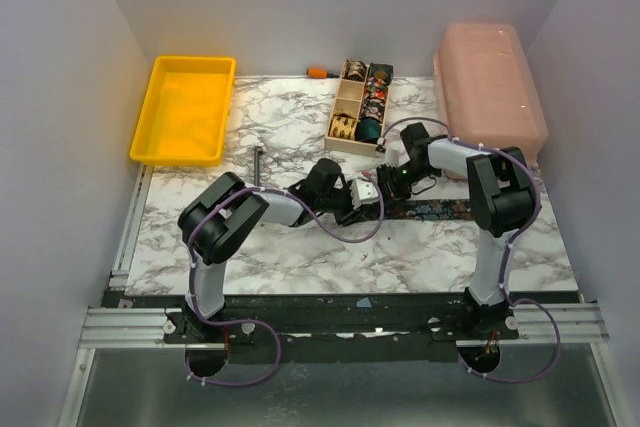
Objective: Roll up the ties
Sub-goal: Roll the tie at the center of the board.
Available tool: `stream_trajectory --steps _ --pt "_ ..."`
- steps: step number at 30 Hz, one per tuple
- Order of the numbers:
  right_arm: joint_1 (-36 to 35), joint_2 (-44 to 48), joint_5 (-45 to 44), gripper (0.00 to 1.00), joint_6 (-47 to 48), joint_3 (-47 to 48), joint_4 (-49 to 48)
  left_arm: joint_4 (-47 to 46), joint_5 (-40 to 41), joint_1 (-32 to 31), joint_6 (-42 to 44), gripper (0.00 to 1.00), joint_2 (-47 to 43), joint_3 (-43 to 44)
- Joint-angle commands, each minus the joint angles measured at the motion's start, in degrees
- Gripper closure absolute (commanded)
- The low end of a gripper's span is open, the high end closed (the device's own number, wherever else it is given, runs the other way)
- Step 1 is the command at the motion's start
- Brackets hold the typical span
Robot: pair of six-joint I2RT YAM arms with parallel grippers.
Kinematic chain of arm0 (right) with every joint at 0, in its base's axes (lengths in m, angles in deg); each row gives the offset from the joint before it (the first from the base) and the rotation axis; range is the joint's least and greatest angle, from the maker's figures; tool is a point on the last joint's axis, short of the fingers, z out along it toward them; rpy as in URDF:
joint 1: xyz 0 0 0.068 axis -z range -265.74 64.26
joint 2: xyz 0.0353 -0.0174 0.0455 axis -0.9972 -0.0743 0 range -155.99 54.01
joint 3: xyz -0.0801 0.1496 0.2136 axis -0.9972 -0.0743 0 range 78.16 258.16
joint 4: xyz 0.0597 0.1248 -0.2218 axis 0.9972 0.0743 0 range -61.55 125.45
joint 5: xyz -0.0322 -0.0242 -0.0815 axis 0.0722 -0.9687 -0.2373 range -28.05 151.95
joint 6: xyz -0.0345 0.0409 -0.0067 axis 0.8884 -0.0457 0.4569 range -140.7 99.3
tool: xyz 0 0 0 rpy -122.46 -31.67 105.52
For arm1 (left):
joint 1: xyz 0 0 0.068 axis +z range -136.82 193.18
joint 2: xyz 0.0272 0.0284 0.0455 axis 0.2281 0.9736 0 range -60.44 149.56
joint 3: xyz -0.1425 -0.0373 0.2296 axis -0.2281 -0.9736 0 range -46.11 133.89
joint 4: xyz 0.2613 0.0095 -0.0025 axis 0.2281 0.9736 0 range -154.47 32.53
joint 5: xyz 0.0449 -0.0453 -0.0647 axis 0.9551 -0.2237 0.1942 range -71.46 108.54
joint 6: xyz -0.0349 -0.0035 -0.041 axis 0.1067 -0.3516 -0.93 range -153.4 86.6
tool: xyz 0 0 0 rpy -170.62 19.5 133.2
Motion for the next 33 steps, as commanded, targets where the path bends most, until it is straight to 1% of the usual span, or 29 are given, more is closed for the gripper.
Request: stream_trajectory --steps 1,3,4,7,9,12,16,20,24,25,26,28,29,32,33 --pt "0.1 1.9 -6.1 0.77 1.3 2.5 0.9 23.7 8.6 0.5 7.1 0.85 -3.0 1.6" --pt "0.5 3.3 -4.7 0.69 1.2 3.2 2.6 27.4 9.4 0.5 7.9 0.85 -2.9 2.9" --pt "0.5 4.1 -3.9 0.67 1.0 3.4 3.2 29.1 9.3 0.5 8.2 0.85 -2.9 3.6" --pt "0.6 5.6 0.9 0.52 -0.7 3.0 3.0 31.5 9.2 0.3 8.4 0.85 -2.6 4.8" --pt "0.5 5.9 5.3 0.45 -5.4 2.2 1.1 32.3 9.5 0.3 8.6 0.85 -2.1 5.6" --pt "-0.7 4.6 8.4 0.41 -8.4 1.9 -1.4 32.5 9.8 0.3 9.1 0.85 -1.7 6.1" --pt "-2.1 2.5 8.8 0.41 -8.8 2.4 -2.5 33.1 10.1 0.3 9.2 0.84 -1.0 6.9" --pt "-2.2 0.6 6.6 0.48 -6.5 2.1 -1.6 33.2 10.2 0.3 9.3 0.83 -0.8 7.2" --pt "-2.2 -2.8 4.8 0.6 -5.5 1.3 -3.3 33.2 9.7 0.3 9.0 0.82 -0.5 7.4" --pt "-2.2 -3.7 4.2 0.65 -5.2 1.4 -3.4 33.2 9.7 0.3 8.9 0.81 -0.5 7.3" --pt "-2.2 -4.2 3.5 0.73 -4.9 1.3 -3.6 33.2 9.5 0.3 8.9 0.8 -0.4 7.4" --pt "-2.1 -4.7 1.6 0.95 -4.5 0.8 -4.3 33.1 9.4 0.3 8.9 0.78 -0.4 7.2" --pt "-2.1 -4.9 0.5 0.99 -4.2 0.7 -4.0 33.0 9.2 0.3 8.8 0.74 -0.5 7.1" --pt "-1.8 -5.7 -1.8 1.0 -2.8 0.5 -2.7 32.4 8.2 0.7 8.1 0.64 -0.6 7.2" --pt "-1.8 -6.0 -2.6 1.0 -2.4 0.4 -2.3 32.2 7.7 0.9 7.9 0.57 -0.5 7.2"
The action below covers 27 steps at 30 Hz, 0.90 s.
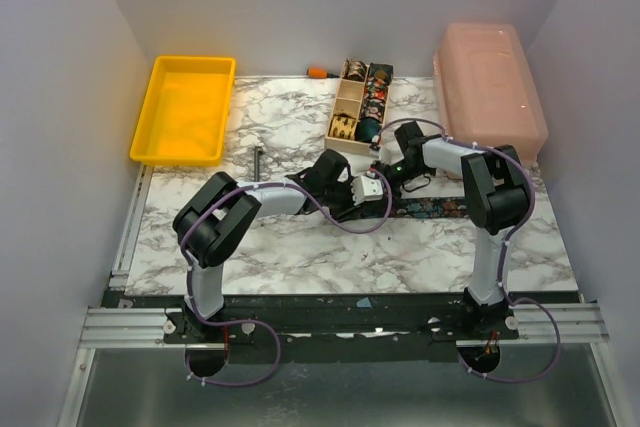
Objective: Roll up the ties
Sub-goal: Roll the tie at the center of the board.
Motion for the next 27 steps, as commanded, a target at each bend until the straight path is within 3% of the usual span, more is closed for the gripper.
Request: stream_trajectory --steps 1,4,7,11,17,18,21,23,27 --pt "0.2 -4.3 -11.6 1.0 4.2 -1.8 0.1 5.7 1.1 0.7 -0.5 0.5 2.6 -1.0" --pt "0.3 -5.5 -14.4 1.0 4.6 -2.2 0.1 3.0 -2.2 1.6 -1.8 0.34 1.1 -1.5" --pt "0.4 -6.9 -17.1 1.0 4.6 -2.1 -0.2 -3.5 -7.0 2.4 -3.9 0.02 -3.2 -4.8" --pt "0.3 -8.0 -19.1 1.0 4.8 -1.7 -0.2 -17.6 -13.2 4.8 -10.8 0.02 -9.2 -10.5" --pt "0.4 -8.8 -19.5 1.0 4.9 -1.3 0.8 -46.9 -11.7 6.5 -21.0 0.02 -12.2 -22.3" --pt "0.3 -8.9 -19.6 1.0 6.4 -1.2 1.0 -46.6 -11.9 6.5 -21.7 0.02 -11.7 -21.6" --pt "0.3 -9.6 -20.0 1.0 8.4 0.0 2.9 -32.0 -19.3 6.8 -19.2 0.02 -8.7 -14.1" --pt "0.3 -10.1 -20.0 1.0 10.2 0.6 4.2 -40.7 -19.9 6.7 -23.2 0.02 -7.0 -16.9" --pt "0.3 -11.1 -19.2 1.0 13.3 1.4 6.5 -56.3 -18.7 4.8 -23.3 0.02 -3.0 -22.0"
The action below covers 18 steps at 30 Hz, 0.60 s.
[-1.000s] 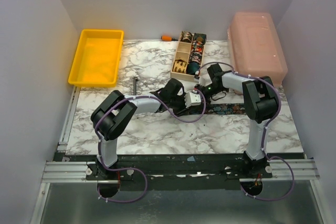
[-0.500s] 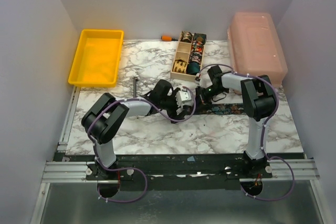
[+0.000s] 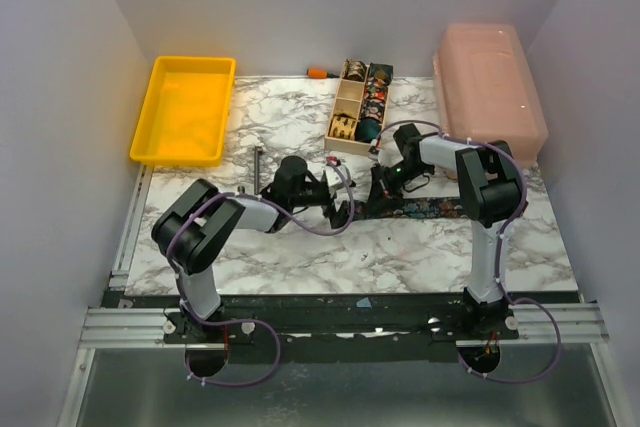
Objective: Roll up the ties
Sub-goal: Roll the tie at the center of the board.
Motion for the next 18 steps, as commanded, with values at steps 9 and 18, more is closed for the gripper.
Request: stream_trajectory --steps 9,18 --pt "-0.3 -8.1 -15.8 1.0 10.8 -2.0 3.1 -28.6 -0.8 -4.1 -0.2 0.07 15.1 -2.4" --pt "-0.3 -8.6 -14.0 1.0 11.9 -1.8 4.9 -29.9 2.5 -5.8 1.5 0.31 20.7 -1.8"
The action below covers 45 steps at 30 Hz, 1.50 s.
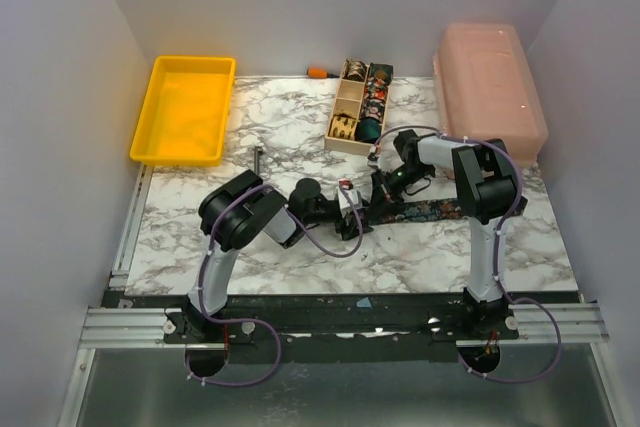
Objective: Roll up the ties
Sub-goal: Roll the tie at the center of the board.
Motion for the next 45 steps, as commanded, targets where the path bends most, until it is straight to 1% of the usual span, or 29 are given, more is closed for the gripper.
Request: stream_trajectory --steps 1,5,7,9,11,13,15,18,21,23,26,29,30,33,35,39,45 --pt "-0.6 -5.8 -17.0 1.0 6.2 -3.4 -1.6 -3.9 1.4 0.0 2.4 0.33 3.0 -0.2" --pt "-0.6 -5.6 -16.3 1.0 5.9 -4.0 -1.7 -1.5 3.1 -0.3 2.1 0.37 3.1 0.3" --pt "-0.6 -5.4 -16.4 1.0 5.9 -4.2 -1.8 -0.5 4.6 -0.4 2.4 0.41 2.8 -0.3" --pt "-0.6 -5.1 -16.5 1.0 5.9 -4.3 -1.9 0.5 5.2 -0.4 2.5 0.47 1.8 -1.1" --pt "-0.6 -4.7 -16.3 1.0 5.9 -4.1 -1.9 3.0 5.8 -0.4 4.2 0.57 0.4 -2.2" --pt "-0.6 -3.8 -15.2 1.0 5.6 -3.5 -1.8 8.1 7.8 -0.5 5.9 0.68 -2.0 -2.2" --pt "-0.6 -1.6 -14.4 1.0 4.7 -3.3 -2.9 15.8 8.9 -0.5 8.5 0.77 -4.6 -1.4" --pt "-0.6 1.9 -13.2 0.96 2.5 -2.7 -4.8 29.5 10.1 -0.4 13.0 0.85 -7.6 0.9" --pt "-0.5 4.8 -11.2 0.89 0.8 -1.4 -4.8 43.5 11.9 -0.4 15.3 0.91 -8.6 5.4" --pt "-0.3 6.9 -9.7 0.83 -0.2 -1.2 -4.8 49.9 12.8 -0.2 16.5 0.94 -8.7 7.5" --pt "-0.2 9.7 -7.1 0.74 -1.4 -2.0 -4.8 55.8 13.8 0.2 17.8 0.98 -9.5 8.9" --pt "-0.2 11.9 -3.3 0.67 -3.3 -4.2 -6.1 60.7 12.4 0.4 17.7 0.99 -9.5 11.1" --pt "-0.2 12.5 -2.2 0.64 -4.4 -5.4 -7.3 62.3 12.2 0.5 18.1 0.99 -9.4 11.7" --pt "-0.3 13.9 1.3 0.5 -11.3 -8.5 -14.0 64.7 11.1 0.5 18.8 0.99 -8.8 12.9" --pt "-0.4 14.2 2.6 0.45 -15.9 -10.1 -19.2 65.7 10.0 0.8 18.7 0.98 -8.5 13.5" --pt "-1.7 12.9 2.3 0.44 -19.5 -10.7 -24.1 67.2 9.5 0.9 18.6 0.98 -7.6 14.7" --pt "-2.6 11.4 2.4 0.46 -23.2 -12.1 -30.4 69.2 9.0 0.9 19.5 0.98 -6.5 15.9"
